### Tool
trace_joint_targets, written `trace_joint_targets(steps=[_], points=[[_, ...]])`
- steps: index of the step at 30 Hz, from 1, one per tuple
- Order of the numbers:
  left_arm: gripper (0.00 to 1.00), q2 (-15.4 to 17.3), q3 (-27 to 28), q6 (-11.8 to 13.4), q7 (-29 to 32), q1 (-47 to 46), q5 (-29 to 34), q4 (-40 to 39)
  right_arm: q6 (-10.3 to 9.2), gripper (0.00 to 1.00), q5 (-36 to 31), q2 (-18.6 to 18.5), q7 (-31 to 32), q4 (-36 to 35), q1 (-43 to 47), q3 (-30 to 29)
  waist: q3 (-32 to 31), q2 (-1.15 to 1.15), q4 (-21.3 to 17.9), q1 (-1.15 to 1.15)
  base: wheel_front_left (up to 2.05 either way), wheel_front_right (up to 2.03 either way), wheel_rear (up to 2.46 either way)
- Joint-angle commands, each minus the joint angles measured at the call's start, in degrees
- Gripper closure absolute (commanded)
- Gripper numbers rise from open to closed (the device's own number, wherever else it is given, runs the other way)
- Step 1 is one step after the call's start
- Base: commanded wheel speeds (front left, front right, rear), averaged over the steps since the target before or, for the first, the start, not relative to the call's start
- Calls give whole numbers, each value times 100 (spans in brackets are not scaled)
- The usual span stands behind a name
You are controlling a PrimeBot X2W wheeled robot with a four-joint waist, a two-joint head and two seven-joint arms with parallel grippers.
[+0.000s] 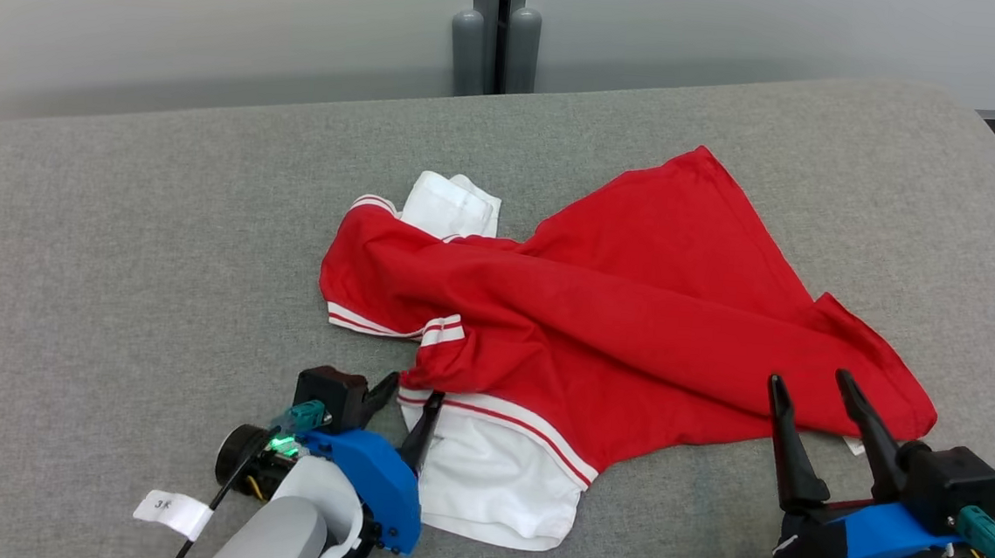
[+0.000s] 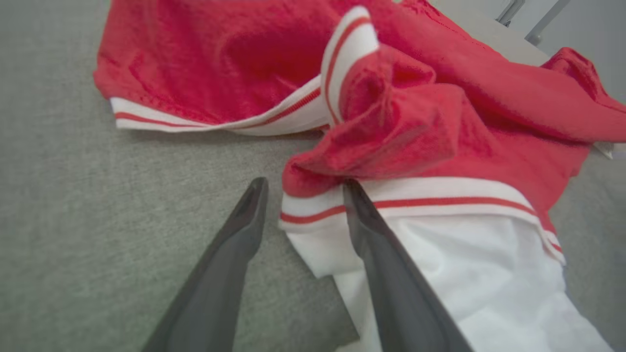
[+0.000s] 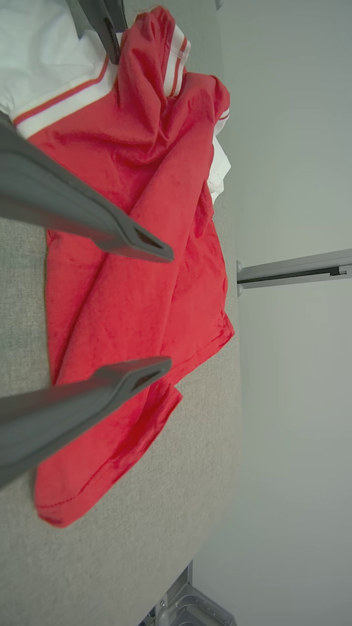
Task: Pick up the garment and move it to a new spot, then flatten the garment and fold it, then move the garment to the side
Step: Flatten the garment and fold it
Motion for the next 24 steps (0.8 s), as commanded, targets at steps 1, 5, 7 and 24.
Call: trace_joint_targets(steps=[1, 5, 7, 24], points=[[100, -36, -8, -40, -59, -153, -49, 22, 3, 0, 57, -9, -56, -3, -99, -16, 20, 0, 32, 0, 0, 0, 0], [100, -72, 110, -69, -220, -170, -288, 59, 3, 0, 60, -9, -87, 14, -127, -6, -13, 0, 194, 0, 0, 0, 0], [100, -83, 129, -88, -248, -59, -414, -64, 3, 0, 53, -9, -88, 11, -118, -17, -73, 0, 331, 0, 0, 0, 0], [100, 724, 302, 722, 952, 1470, -831, -3931, 3, 0, 79, -11, 70, -211, -84, 28, -350, 0, 1482, 0, 0, 0, 0]])
